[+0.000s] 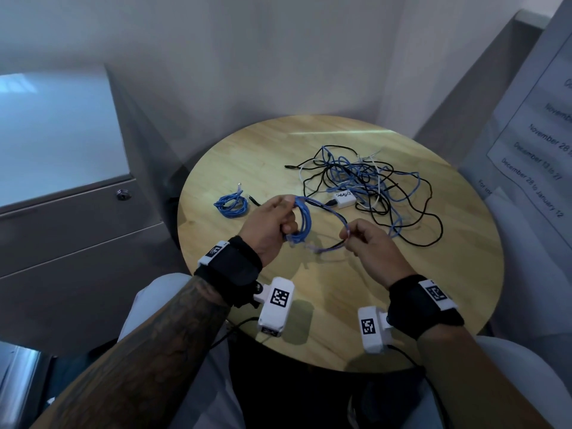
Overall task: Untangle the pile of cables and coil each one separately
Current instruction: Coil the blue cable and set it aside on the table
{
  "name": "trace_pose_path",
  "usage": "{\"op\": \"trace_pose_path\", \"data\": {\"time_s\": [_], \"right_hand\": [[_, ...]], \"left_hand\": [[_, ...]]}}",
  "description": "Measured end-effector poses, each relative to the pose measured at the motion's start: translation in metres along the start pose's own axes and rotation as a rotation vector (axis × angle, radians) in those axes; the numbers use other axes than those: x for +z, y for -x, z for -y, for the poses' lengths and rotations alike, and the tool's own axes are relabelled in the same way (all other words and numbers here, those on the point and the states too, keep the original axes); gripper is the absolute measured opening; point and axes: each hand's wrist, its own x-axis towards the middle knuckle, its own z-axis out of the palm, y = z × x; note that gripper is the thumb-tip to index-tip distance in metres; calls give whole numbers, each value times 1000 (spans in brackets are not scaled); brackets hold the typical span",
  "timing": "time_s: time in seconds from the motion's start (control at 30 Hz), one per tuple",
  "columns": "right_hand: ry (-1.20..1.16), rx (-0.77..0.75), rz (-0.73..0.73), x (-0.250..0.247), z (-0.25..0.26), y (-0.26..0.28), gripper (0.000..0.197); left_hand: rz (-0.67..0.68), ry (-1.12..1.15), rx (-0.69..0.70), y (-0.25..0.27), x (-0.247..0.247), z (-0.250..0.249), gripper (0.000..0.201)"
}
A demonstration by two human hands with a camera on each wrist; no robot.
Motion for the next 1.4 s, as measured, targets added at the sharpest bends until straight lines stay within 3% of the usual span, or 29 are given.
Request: {"op": "trace_pose_path", "data": {"time_s": [0.07,0.27,0.4,0.63,0.8,0.87,0.93,1.0,1.03,1.17,1.4], "right_hand": [[4,-17,-6,-1,-2,0,14],[-397,21,-22,6,2,-1,8],[-519,-7,-62,6,3,-4,14],[-611,29,-13,15,1,-6,16],[-590,96,-14,35,3,-1,20],[-542,70,27,40,4,3,37],[-413,-1,95,44,3,6,82],[-253,-51,127,50,-1,8,104],[-229,-58,115,51,-1,9,98],[-313,-64,8,43,3,7,41],[-126,-230,-181,38,2,6,9]], "left_hand": [[-14,12,-2,-2,-3,-1,20],[45,10,-86,1,0,5,25],[102,84,-180,2,1,8,25],[218,176,-300,3,4,10,29],[126,124,-300,3,9,21,27],[58,51,-264,1,8,26,29],[12,29,-244,-3,8,29,27],[-11,28,-219,0,11,27,26],[0,-3,-199,2,12,26,25],[118,-100,-143,9,16,31,27],[113,-219,-76,2,17,42,20]]}}
